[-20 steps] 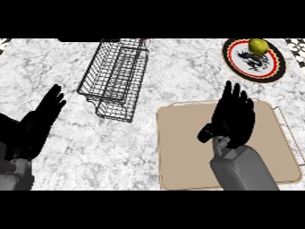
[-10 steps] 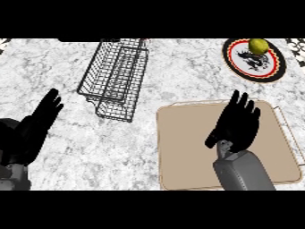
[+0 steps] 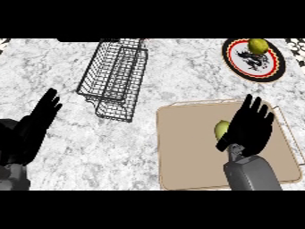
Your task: Pick the lemon from the tray and place it in the tiered basket
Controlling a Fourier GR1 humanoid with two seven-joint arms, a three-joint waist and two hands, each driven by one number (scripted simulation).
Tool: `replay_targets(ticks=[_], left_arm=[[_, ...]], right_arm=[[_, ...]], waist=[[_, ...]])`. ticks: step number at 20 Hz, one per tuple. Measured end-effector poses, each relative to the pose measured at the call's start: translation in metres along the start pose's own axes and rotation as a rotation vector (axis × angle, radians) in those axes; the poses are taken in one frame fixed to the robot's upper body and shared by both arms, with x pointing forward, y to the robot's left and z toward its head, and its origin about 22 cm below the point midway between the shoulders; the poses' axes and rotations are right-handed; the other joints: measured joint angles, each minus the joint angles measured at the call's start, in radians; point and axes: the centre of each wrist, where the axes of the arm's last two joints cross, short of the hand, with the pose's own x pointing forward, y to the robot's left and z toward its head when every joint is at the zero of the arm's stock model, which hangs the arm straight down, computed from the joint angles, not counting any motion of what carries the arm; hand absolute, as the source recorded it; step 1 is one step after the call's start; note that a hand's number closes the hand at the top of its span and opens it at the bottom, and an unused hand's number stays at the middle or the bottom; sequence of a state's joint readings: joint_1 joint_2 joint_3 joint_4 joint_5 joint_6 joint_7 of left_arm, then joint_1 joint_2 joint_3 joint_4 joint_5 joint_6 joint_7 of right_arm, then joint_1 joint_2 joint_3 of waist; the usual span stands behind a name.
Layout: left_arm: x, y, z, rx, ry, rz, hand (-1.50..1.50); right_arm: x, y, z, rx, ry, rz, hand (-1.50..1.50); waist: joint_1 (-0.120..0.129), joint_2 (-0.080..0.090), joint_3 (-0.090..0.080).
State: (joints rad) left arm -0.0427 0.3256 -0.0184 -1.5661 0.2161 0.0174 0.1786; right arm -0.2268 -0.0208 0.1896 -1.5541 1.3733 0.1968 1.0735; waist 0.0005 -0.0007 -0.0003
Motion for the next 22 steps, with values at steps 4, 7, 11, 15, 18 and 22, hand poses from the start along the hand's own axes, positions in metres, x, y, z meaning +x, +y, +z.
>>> replay_targets(ticks=[4,7,11,15,18,22], left_arm=[[0.001,-0.010,-0.002,-0.006,-0.001,0.000,0.00],[0.004,-0.009,-0.002,-0.008,-0.002,-0.001,0.00],[0.006,-0.012,-0.008,-0.011,0.003,-0.002,0.00],[0.002,-0.007,-0.005,-0.010,0.005,0.002,0.00],[0.003,-0.006,-0.003,-0.010,0.001,0.003,0.00],[-0.001,-0.007,-0.003,-0.013,0.003,0.004,0.00]], right_arm=[[-0.005,0.005,-0.003,0.102,0.004,-0.005,1.50],[-0.005,0.011,-0.004,0.130,-0.008,0.035,1.50],[-0.003,0.014,-0.007,0.125,-0.027,0.088,1.50],[-0.003,0.018,-0.005,0.083,-0.042,0.136,1.50],[-0.008,0.017,-0.017,0.082,-0.159,0.163,1.50],[-0.027,0.008,-0.040,0.107,-0.448,0.165,1.50]], waist=[[0.000,0.000,0.000],[0.002,-0.002,-0.002],[0.001,-0.004,-0.004],[0.002,-0.004,-0.004],[0.005,-0.003,-0.003],[0.008,0.001,0.000]])
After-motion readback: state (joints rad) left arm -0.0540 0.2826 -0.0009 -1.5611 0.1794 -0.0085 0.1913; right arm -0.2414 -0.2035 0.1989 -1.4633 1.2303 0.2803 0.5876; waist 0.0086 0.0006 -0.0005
